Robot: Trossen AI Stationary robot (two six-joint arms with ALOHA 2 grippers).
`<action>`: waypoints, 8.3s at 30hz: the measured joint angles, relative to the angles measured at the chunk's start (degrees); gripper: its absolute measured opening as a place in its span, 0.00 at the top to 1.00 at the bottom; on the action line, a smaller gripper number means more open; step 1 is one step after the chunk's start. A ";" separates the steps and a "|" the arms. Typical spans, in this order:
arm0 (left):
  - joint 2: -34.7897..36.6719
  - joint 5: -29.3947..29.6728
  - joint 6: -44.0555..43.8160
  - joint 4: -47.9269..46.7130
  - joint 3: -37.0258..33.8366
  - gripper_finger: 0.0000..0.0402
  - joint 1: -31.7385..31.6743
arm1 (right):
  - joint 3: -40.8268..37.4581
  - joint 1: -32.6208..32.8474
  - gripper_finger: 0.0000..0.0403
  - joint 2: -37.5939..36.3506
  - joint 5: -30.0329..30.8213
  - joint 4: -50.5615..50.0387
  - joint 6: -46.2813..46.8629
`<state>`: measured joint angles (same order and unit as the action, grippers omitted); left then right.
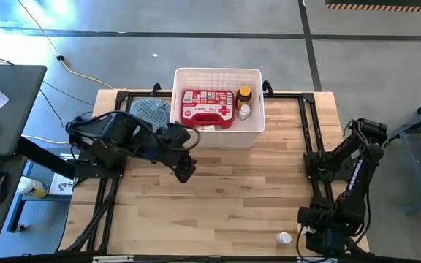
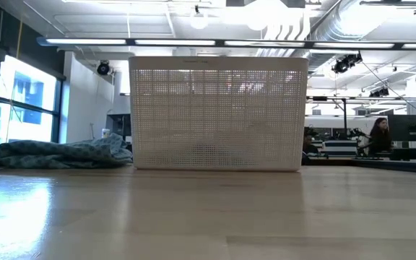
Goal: Pick & place medical supplies in basket/bin
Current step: Put the orange pill bottle into the white bin, then put the white pill bottle into the white bin
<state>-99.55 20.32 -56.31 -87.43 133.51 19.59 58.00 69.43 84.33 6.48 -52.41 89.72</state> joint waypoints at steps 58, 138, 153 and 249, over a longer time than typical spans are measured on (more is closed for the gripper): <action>0.04 -12.83 20.10 10.55 0.02 0.42 -14.33 | -0.02 -2.75 0.36 9.44 1.49 3.24 -1.23; 11.03 -5.30 37.83 0.04 0.03 0.42 -26.33 | 44.96 -96.46 0.50 22.87 -3.00 -15.62 -80.80; 12.01 2.89 38.35 -2.56 0.00 0.42 -26.40 | 44.69 -99.16 0.51 27.50 -3.10 -15.63 -81.36; 9.06 -11.81 36.07 4.73 0.04 0.42 -29.01 | 28.20 -74.02 0.36 -8.91 -5.53 -2.41 -58.02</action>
<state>-90.49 8.51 -20.24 -82.71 133.56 -9.42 86.19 -4.59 75.43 0.95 -54.82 31.70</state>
